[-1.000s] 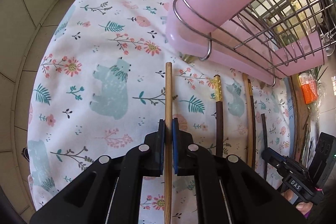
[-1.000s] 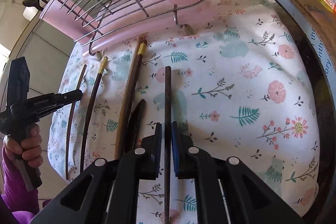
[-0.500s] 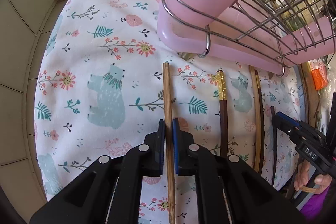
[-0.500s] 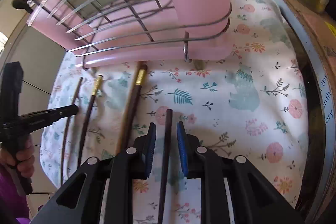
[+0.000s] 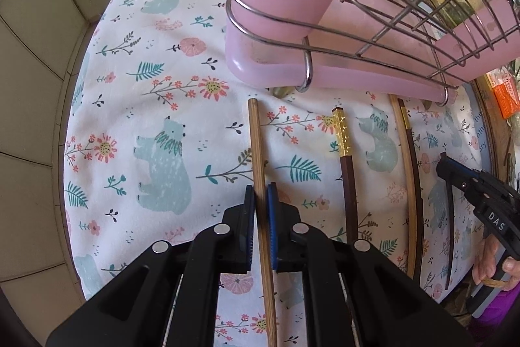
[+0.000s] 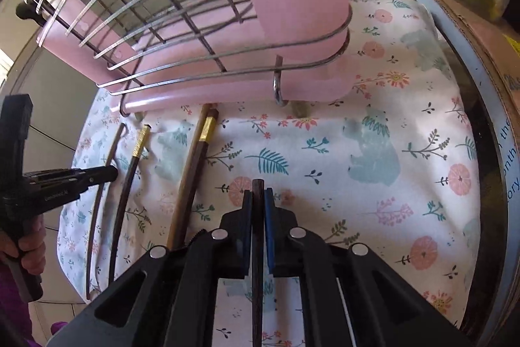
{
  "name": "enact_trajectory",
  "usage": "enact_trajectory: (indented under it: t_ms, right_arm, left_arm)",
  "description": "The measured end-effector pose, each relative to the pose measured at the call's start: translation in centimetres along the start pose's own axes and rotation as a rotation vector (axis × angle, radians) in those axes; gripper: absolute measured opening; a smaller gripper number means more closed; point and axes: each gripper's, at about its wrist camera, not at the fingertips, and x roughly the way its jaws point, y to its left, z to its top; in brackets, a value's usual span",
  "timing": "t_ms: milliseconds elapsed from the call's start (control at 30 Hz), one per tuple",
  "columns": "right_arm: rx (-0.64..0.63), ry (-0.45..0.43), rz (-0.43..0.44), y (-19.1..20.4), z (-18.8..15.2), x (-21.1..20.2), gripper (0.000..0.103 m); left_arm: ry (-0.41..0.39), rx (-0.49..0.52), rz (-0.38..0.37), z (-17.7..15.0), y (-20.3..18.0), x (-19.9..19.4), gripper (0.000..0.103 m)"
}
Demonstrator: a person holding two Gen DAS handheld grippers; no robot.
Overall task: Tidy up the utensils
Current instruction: 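Lift both held chopsticks up toward the pink cup in the rack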
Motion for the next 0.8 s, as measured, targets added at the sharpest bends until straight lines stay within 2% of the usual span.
enact_trajectory:
  t_ms: [233,500,700,800]
  right_arm:
    - [-0.01,-0.115,0.023,0.0,-0.7,-3.5,0.006]
    - [-0.042,-0.277,0.022,0.8,-1.2,-8.1,0.006]
    - [-0.044,-0.366,0.034,1.2,-1.3,-10.7,0.006]
    - [-0.036,-0.406,0.033,1.1,-1.3,-11.9,0.006]
  left_arm:
    - [-0.073,-0.038,-0.053,-1.9,0.3,-2.3,0.005]
    - [-0.254,-0.041,-0.086,-3.3,0.3,-7.3,0.005]
    - [-0.399,-0.054,-0.126,-4.1,1.0,-10.7,0.005]
    - [-0.446,-0.066,-0.15,-4.2,1.6,-12.1,0.005]
